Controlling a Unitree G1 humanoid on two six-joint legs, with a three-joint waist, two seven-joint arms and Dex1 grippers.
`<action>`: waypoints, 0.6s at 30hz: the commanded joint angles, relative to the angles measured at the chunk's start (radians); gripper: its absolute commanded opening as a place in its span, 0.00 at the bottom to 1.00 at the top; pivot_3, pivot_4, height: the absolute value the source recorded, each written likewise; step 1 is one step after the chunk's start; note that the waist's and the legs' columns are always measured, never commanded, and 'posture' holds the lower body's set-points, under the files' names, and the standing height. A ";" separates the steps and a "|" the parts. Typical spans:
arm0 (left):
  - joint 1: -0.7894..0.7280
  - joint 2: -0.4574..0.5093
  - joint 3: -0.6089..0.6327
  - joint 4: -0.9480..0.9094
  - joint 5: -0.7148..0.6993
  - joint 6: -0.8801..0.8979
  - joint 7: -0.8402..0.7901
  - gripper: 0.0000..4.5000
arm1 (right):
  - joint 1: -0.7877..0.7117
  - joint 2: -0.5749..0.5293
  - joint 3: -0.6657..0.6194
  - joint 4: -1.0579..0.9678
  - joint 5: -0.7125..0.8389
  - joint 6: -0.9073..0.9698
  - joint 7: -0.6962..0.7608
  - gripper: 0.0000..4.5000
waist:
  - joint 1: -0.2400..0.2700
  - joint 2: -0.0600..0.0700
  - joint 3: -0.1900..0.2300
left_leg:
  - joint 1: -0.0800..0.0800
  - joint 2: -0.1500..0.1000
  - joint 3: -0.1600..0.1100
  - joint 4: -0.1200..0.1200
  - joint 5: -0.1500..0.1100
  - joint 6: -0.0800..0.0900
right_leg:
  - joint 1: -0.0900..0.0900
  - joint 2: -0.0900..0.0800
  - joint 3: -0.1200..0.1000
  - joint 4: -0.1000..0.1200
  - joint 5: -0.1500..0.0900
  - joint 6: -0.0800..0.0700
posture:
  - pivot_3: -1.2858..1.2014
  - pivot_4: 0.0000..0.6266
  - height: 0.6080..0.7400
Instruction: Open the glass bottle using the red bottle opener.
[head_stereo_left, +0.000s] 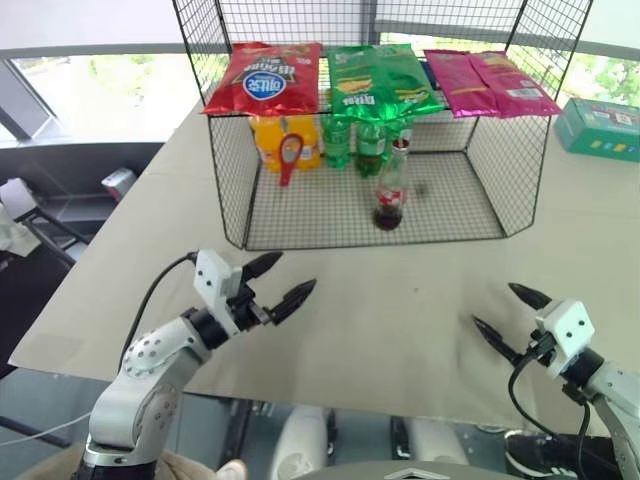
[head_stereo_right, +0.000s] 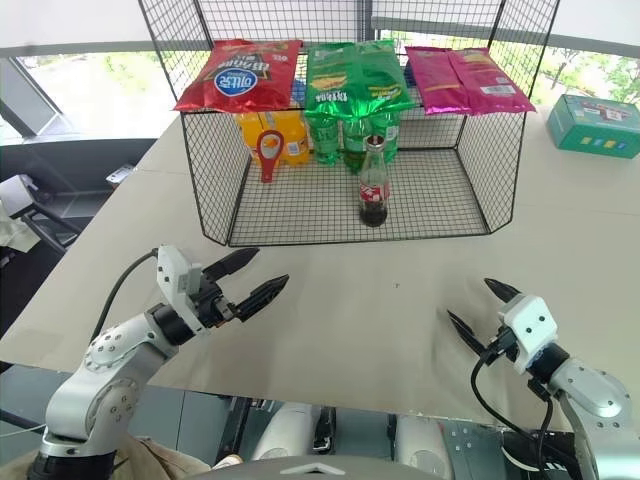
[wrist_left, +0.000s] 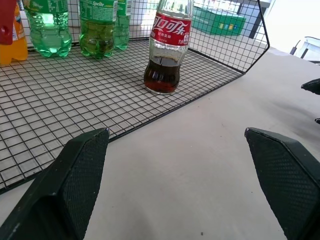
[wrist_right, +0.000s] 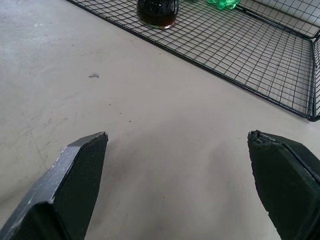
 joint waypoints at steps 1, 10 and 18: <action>-0.015 -0.009 0.012 -0.040 -0.012 -0.008 0.012 0.99 | -0.016 0.019 -0.032 -0.048 0.030 -0.041 -0.007 1.00 | 0.000 0.000 0.000 | 0.000 0.000 0.000 0.000 0.000 0.000 | 0.000 0.000 0.000 0.000 0.000 0.000 | 0.52 0.24 1.00; -0.117 -0.106 0.064 0.007 0.051 -0.047 0.185 0.99 | -0.163 0.065 0.016 -0.290 0.258 -0.029 0.044 1.00 | 0.000 0.000 0.000 | 0.000 0.000 -0.001 0.000 0.000 0.000 | 0.000 0.001 0.000 0.000 0.000 0.000 | 0.52 0.24 1.00; -0.281 -0.119 0.067 0.080 0.115 -0.001 0.320 0.99 | -0.204 0.051 0.061 -0.390 0.289 0.023 0.046 1.00 | 0.002 -0.001 0.000 | 0.000 -0.001 -0.001 0.000 0.000 0.000 | 0.001 0.001 -0.001 -0.001 0.000 0.000 | 0.52 0.24 1.00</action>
